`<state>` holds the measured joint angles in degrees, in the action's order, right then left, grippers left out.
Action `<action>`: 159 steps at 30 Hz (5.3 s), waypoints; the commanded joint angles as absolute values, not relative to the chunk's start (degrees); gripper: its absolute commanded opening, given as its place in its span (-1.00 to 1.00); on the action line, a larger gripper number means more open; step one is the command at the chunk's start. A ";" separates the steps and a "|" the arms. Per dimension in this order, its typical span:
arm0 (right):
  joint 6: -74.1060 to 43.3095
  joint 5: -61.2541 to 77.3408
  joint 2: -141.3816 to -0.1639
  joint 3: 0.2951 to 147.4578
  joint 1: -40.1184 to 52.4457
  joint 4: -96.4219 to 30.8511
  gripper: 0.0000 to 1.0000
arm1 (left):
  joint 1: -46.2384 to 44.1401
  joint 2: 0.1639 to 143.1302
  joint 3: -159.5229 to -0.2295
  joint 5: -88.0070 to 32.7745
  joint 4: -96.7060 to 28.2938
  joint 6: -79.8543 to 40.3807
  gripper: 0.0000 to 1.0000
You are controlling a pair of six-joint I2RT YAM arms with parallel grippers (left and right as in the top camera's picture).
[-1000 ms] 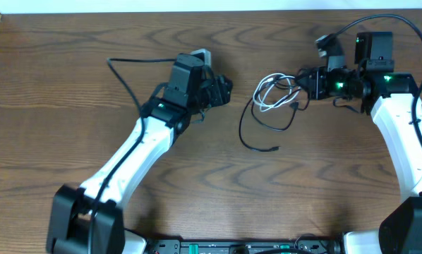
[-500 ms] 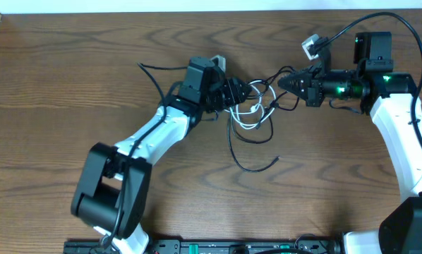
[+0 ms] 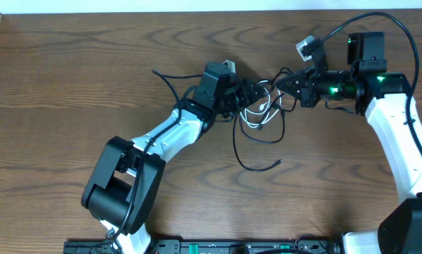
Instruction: Untangle cables
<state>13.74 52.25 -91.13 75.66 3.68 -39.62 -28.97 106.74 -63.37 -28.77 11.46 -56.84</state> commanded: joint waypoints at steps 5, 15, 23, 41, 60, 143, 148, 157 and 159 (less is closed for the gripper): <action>12.29 50.92 -91.00 76.07 5.04 -39.09 -0.98 | -29.58 107.37 -64.10 -28.45 12.45 -63.59 0.26; 12.29 50.94 -90.98 76.07 5.06 -38.76 -0.98 | -33.74 107.42 -64.10 -16.73 9.56 -66.81 0.25; 12.93 50.92 -90.98 76.07 5.74 -39.44 -0.98 | -33.74 107.42 -64.10 -9.69 10.13 -69.34 0.25; 12.84 49.45 -90.98 76.07 5.69 -39.48 -0.98 | -33.01 107.42 -64.10 -12.08 10.61 -61.34 -0.02; 12.86 47.92 -91.00 76.07 5.67 -39.86 -0.98 | -32.82 107.42 -64.10 -5.19 10.31 -60.29 0.20; 8.45 45.80 -90.56 76.07 7.90 -32.32 0.19 | -20.08 87.96 -64.12 -44.58 -1.87 -17.10 -0.85; 10.83 45.54 -90.70 76.07 9.89 -34.09 0.07 | -18.48 87.96 -64.10 -44.58 -2.76 -19.68 -0.85; 7.55 39.81 -94.43 76.07 14.41 -29.69 -0.03 | -18.55 87.96 -64.10 -44.60 -2.98 -24.40 -0.85; 4.93 36.82 -95.77 76.07 15.22 -28.05 -0.03 | -18.57 87.96 -64.10 -44.60 -2.98 -25.39 -0.85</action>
<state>8.47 41.30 -93.51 75.68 13.98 -29.26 -18.55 88.82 -63.48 -43.42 -3.05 -22.68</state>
